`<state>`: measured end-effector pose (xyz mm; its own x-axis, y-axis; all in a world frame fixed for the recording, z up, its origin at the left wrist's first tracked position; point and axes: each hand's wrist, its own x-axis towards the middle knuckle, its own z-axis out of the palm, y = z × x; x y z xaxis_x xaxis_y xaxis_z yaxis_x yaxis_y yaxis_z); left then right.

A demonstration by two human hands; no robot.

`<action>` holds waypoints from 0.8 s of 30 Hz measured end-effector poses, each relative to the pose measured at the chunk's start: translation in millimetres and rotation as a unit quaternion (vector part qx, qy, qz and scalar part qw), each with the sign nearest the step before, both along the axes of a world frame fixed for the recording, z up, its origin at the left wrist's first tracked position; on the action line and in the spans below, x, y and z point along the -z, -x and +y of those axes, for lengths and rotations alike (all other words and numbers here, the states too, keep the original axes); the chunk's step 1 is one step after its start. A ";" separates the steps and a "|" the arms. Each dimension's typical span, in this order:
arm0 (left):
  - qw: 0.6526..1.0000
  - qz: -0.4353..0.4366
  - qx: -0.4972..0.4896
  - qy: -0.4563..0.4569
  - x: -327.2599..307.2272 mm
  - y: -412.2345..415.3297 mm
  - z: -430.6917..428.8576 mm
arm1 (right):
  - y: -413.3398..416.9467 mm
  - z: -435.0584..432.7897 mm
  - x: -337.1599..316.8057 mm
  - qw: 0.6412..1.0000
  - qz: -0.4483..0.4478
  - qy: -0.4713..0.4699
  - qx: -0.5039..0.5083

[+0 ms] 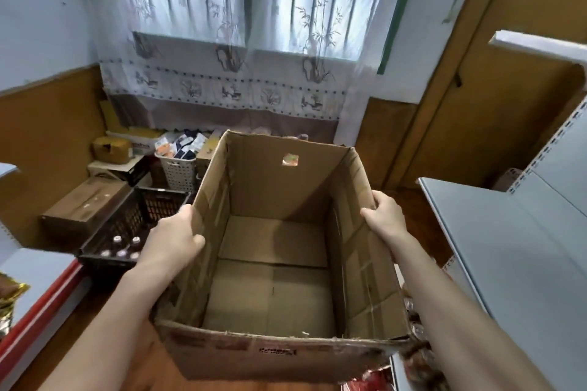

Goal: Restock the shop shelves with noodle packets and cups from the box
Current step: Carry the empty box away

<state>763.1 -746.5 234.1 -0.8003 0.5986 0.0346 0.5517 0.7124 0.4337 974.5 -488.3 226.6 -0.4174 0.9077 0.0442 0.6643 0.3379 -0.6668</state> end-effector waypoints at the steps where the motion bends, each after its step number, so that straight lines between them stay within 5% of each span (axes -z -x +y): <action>1: 1.000 0.004 0.002 0.002 -2.7 13.6 19.7 | 12.6 18.4 -3.5 1.000 0.000 -0.003 0.002; 24: 0.998 0.038 -0.057 -0.007 -12.5 342.4 431.2 | 376.5 451.5 -18.5 0.998 0.006 -0.008 -0.055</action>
